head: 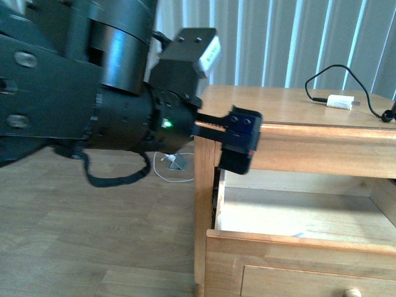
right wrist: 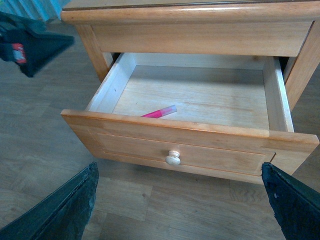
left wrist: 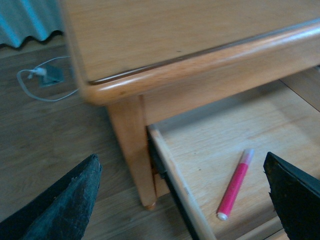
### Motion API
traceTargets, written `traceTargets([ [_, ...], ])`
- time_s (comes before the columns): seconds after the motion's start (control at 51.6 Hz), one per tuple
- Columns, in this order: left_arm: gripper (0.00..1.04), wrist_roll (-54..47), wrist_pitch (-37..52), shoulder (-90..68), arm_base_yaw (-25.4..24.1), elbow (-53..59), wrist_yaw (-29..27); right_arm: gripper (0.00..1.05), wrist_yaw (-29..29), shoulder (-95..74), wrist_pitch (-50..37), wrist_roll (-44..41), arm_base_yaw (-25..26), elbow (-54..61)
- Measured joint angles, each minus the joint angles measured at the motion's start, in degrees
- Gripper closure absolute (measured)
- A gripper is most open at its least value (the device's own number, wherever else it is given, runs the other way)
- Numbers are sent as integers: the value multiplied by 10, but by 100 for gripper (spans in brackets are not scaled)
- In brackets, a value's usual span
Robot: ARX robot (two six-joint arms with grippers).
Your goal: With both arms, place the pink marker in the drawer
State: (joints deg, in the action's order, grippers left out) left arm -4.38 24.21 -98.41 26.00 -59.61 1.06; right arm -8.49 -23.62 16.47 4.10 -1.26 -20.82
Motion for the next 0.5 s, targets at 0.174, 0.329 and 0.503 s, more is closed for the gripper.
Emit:
traceTargets([
  [0.174,6,64,2,121,-27,99,-51,8,0,0,0,0,0,0],
  [0.329,6,125,-2,281,-47,206,-101,8,0,0,0,0,0,0],
  [0.503,6,165,-61,454,-80,310,-152,8,0,0,0,0,0,0],
])
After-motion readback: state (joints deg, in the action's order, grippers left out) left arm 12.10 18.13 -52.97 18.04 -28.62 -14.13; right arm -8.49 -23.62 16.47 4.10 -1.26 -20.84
